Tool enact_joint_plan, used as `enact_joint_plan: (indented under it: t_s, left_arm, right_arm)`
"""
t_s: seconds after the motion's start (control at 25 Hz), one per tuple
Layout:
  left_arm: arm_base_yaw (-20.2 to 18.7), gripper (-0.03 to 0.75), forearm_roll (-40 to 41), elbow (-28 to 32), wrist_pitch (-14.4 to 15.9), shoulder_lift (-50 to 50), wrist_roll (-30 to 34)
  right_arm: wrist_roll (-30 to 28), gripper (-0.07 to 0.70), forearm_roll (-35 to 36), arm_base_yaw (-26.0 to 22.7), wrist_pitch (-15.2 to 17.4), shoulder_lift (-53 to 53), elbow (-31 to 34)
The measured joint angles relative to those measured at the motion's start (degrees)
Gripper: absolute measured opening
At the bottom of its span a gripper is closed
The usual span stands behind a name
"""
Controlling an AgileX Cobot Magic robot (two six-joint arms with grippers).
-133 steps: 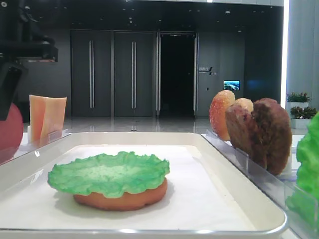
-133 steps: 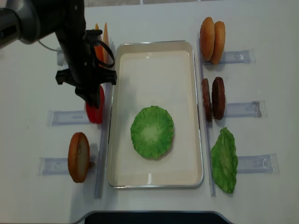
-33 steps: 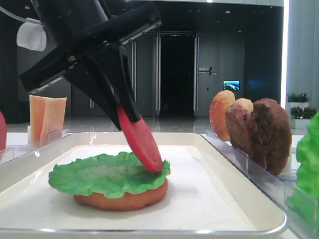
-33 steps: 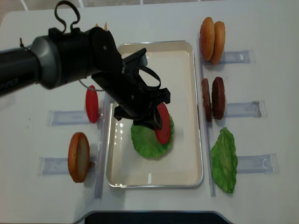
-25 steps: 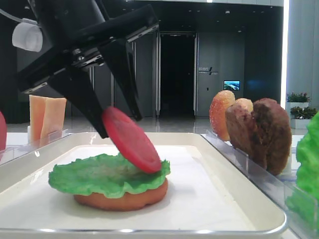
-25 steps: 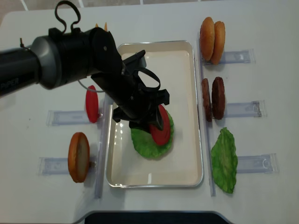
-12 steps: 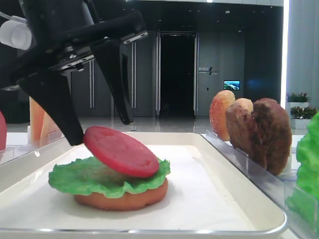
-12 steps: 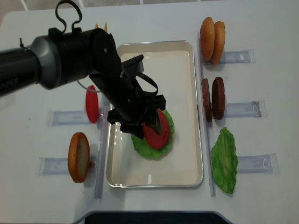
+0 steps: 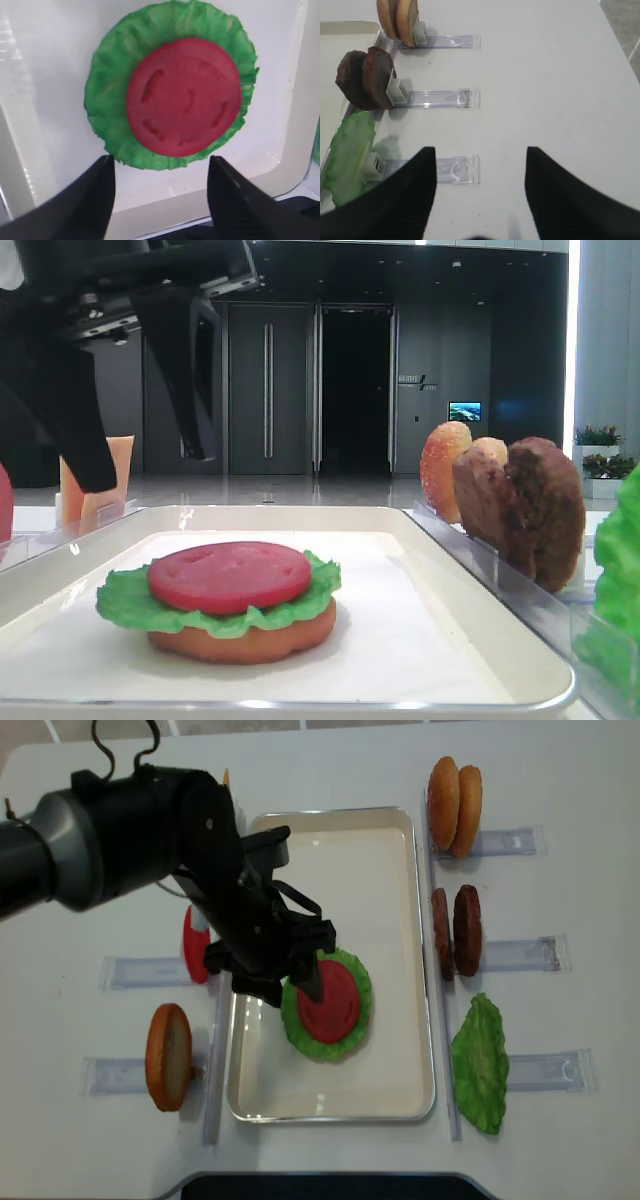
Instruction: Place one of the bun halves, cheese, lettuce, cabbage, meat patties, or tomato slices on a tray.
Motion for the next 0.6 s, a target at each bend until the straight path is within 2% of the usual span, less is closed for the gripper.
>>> enact_joint_plan:
  t_s: [0.16,0.48,0.6]
  left_arm:
    - [0.0,0.444,3.0,-0.3,2.5,-2.2,-0.2]
    - [0.0,0.444,11.9,-9.3,17.4,-2.6,-1.4]
    - [0.0,0.444,13.6,-12.8,19.9,-2.6,-1.4]
  right_arm:
    - [0.0,0.408,0.0,0.0,0.0,0.0,0.0]
    - [0.0,0.408,0.0,0.0,0.0,0.0,0.0]
    - [0.0,0.408,0.0,0.0,0.0,0.0,0.0]
